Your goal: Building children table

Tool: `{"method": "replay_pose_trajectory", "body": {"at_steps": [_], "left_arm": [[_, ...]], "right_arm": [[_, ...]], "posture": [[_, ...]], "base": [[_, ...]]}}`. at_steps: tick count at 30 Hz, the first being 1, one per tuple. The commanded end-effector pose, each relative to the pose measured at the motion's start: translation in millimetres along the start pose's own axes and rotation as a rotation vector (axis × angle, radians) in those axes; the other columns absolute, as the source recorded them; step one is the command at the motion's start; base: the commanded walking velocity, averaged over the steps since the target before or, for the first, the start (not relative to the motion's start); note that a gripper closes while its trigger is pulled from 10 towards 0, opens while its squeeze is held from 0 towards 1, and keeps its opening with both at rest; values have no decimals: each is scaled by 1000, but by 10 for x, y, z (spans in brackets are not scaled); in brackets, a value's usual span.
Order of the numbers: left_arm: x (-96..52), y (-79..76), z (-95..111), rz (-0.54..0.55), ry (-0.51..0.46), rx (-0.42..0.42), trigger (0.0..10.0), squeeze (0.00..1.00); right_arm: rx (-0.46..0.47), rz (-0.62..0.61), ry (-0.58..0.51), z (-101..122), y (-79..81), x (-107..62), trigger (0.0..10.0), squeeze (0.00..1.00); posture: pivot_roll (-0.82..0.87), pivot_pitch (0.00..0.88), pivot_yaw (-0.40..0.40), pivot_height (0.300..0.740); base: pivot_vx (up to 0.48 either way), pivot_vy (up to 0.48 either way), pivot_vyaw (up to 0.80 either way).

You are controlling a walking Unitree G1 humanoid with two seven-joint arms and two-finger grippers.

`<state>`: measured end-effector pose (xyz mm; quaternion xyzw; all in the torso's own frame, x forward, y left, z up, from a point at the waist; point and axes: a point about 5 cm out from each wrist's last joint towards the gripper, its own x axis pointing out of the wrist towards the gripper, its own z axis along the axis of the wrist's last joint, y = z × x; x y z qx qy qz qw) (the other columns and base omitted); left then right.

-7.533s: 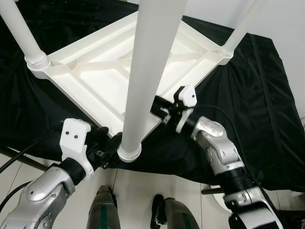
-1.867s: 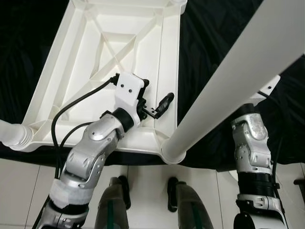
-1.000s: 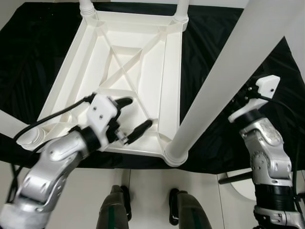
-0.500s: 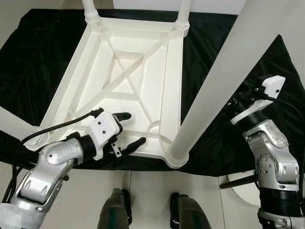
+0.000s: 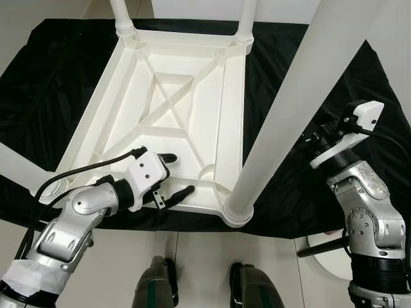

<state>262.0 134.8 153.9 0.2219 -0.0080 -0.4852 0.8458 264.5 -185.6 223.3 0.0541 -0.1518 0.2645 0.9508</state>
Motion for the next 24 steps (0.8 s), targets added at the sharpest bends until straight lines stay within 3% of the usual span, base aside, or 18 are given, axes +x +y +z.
{"method": "replay_pose_trajectory", "body": {"at_steps": [1, 10, 15, 24], "left_arm": [[26, -23, -69, -10, 27, 10, 10000, 0], [185, -44, -177, -81, 65, 94, 10000, 0], [287, 35, -240, -68, 105, 130, 10000, 0], [521, 159, -229, -44, 79, 110, 10000, 0]], "right_arm": [[18, 18, 15, 7, 16, -79, 10000, 0], [26, -7, 3, 39, 68, -172, 10000, 0], [40, 24, 6, 72, 118, -227, 10000, 0], [-45, 141, 161, 39, 190, -585, 10000, 0]], "posture": [[-45, 155, 71, 740], [-77, 161, 102, 740], [-95, 168, 120, 740], [-135, 159, 159, 740]], "base": [[0, 0, 0], [0, 0, 0], [0, 0, 0], [0, 0, 0]]}}
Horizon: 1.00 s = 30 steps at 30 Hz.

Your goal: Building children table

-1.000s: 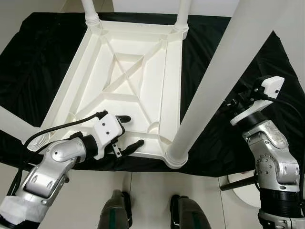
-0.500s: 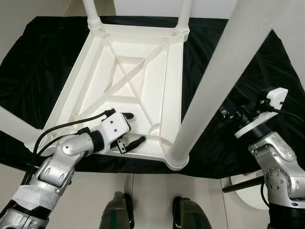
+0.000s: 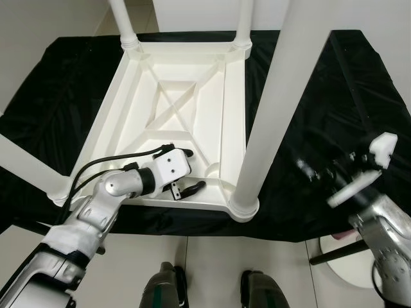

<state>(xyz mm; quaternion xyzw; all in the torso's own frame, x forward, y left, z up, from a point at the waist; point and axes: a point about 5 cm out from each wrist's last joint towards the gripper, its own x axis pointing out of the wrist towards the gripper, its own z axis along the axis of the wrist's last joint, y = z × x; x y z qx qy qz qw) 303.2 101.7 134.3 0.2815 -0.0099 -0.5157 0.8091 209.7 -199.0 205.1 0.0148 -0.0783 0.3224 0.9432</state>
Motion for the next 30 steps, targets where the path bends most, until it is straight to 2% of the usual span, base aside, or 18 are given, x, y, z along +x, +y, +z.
{"method": "replay_pose_trajectory", "body": {"at_steps": [1, 3, 5, 7, 10, 17, 22, 24, 25, 28, 30], "left_arm": [[29, 47, -71, 50, 31, -17, 10000, 0], [62, 59, -65, 58, 22, -31, 10000, 0], [95, 103, -62, 102, -1, -108, 10000, 0], [111, 131, -71, 124, -13, -140, 10000, 0], [150, 241, -80, 195, -31, -209, 10000, 0], [197, 349, -53, 241, -68, -291, 10000, 0], [265, 373, 15, 259, -100, -305, 10000, 0], [270, 339, 31, 247, -113, -305, 10000, 0], [249, 283, 19, 240, -117, -317, 10000, 0], [243, 272, 13, 239, -117, -321, 10000, 0], [221, 262, -6, 253, -116, -332, 10000, 0]], "right_arm": [[-40, 12, 5, 43, 20, -46, 10000, 0], [-44, 2, 5, 47, 17, -63, 10000, 0], [-42, 0, 18, 42, 48, -110, 10000, 0], [-37, 6, 30, 40, 71, -140, 10000, 0], [-15, 74, 86, 23, 160, -268, 10000, 0], [-4, 166, 125, 21, 258, -281, 10000, 0], [-51, 165, 111, 3, 275, -162, 10000, 0], [-78, 98, 84, 5, 202, -62, 10000, 0], [-120, 37, 59, -5, 149, 48, 10000, 0], [-129, 28, 56, -8, 143, 68, 10000, 0], [-124, -12, 48, -20, 71, 102, 10000, 0]], "posture": [[-138, 161, 160, 740], [-138, 161, 160, 740], [-150, 168, 166, 740], [-150, 168, 166, 740], [-153, 178, 167, 740], [-157, 179, 172, 740], [-150, 191, 169, 740], [-136, 195, 165, 740], [-131, 193, 165, 740], [-131, 193, 165, 740], [-124, 179, 159, 740]], "base": [[0, 0, 0], [0, 0, 0], [0, 0, 0], [0, 0, 0], [0, 0, 0], [0, 0, 0], [0, 0, 0], [0, 0, 0], [0, 0, 0], [0, 0, 0], [0, 0, 0]]}}
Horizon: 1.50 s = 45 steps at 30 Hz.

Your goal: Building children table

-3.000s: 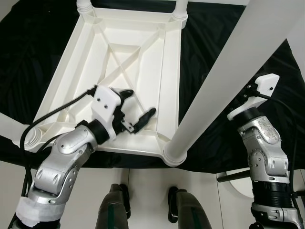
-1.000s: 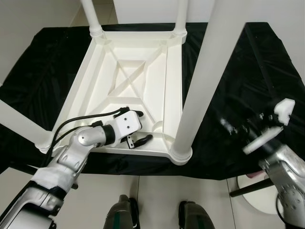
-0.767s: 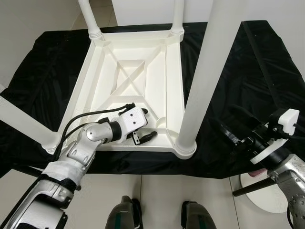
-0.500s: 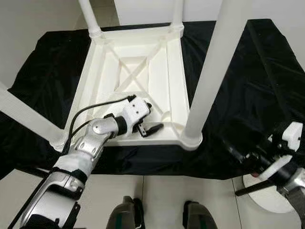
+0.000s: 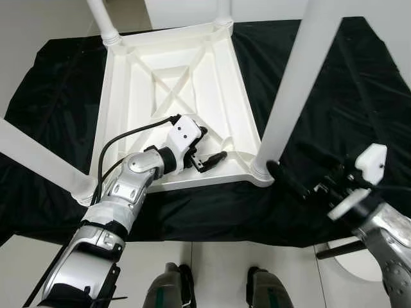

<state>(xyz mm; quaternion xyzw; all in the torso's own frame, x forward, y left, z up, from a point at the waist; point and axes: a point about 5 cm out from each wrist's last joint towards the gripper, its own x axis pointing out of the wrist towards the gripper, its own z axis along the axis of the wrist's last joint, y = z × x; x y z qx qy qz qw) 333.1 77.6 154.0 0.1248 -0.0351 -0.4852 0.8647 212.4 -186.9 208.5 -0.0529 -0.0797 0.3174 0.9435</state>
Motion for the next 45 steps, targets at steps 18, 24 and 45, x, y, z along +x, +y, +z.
{"method": "replay_pose_trajectory", "body": {"at_steps": [18, 24, 45], "left_arm": [[-284, -457, 171, -34, -131, -185, 10000, 0], [-358, -580, 364, -98, -166, -231, 10000, 0], [-372, -779, 637, -139, -124, -325, 10000, 0]], "right_arm": [[-41, 91, 13, -81, -156, 278, 10000, 0], [-77, 126, 30, -84, -216, 312, 10000, 0], [-72, 284, 97, -231, -179, 407, 0, 0]], "posture": [[-93, 213, 91, 740], [-92, 223, 82, 740], [-73, 213, 55, 740]], "base": [[0, 0, 0], [0, 0, 0], [0, 0, 0]]}}
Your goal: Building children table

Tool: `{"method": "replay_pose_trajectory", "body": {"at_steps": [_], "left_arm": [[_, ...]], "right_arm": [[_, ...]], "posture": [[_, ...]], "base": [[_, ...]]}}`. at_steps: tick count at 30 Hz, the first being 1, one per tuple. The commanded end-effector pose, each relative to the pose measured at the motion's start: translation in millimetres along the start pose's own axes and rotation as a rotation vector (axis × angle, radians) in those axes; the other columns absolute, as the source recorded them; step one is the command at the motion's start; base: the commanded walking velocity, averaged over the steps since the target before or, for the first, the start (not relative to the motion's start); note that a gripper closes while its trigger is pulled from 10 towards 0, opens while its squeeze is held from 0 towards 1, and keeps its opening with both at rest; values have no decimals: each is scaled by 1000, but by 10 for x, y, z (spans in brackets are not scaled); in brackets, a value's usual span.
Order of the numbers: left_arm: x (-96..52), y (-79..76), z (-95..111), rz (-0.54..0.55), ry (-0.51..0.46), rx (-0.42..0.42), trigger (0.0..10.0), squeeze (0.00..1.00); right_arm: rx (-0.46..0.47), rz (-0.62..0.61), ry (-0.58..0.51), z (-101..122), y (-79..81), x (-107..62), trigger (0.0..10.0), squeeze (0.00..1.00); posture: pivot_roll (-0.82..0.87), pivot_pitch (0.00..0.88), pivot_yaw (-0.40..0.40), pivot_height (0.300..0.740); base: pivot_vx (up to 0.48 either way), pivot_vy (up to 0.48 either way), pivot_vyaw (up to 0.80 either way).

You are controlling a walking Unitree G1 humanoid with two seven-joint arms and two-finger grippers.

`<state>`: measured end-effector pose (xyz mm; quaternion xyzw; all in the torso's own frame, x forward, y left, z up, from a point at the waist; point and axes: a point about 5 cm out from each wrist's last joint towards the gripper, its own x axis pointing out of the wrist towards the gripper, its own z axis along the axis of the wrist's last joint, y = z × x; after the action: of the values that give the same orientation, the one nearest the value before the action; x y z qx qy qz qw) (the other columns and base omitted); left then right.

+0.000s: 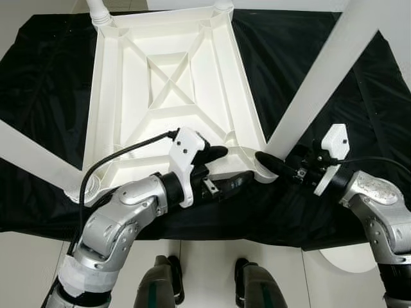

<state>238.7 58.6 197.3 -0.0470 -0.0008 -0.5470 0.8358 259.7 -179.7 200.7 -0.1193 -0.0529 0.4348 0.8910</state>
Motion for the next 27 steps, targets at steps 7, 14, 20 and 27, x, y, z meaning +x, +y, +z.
{"method": "replay_pose_trajectory", "body": {"at_steps": [7, 14, 20, 27], "left_arm": [[17, 17, 1, 86, -4, 11, 10000, 0], [14, 26, -37, 172, -21, -27, 10000, 0], [10, 64, -48, 216, -33, -9, 10000, 0], [29, 123, -8, 238, -52, 16, 10000, 0]], "right_arm": [[60, -183, 32, -114, -22, 70, 0, 0], [138, -463, 71, -248, 75, 153, 0, 0], [187, -594, 72, -267, 230, 247, 0, 0], [237, -827, 87, -283, 382, 423, 0, 0]], "posture": [[-71, 209, 46, 740], [-74, 208, 42, 740], [-81, 202, 35, 740], [-87, 186, 39, 740]], "base": [[0, 0, 0], [0, 0, 0], [0, 0, 0], [0, 0, 0]]}}
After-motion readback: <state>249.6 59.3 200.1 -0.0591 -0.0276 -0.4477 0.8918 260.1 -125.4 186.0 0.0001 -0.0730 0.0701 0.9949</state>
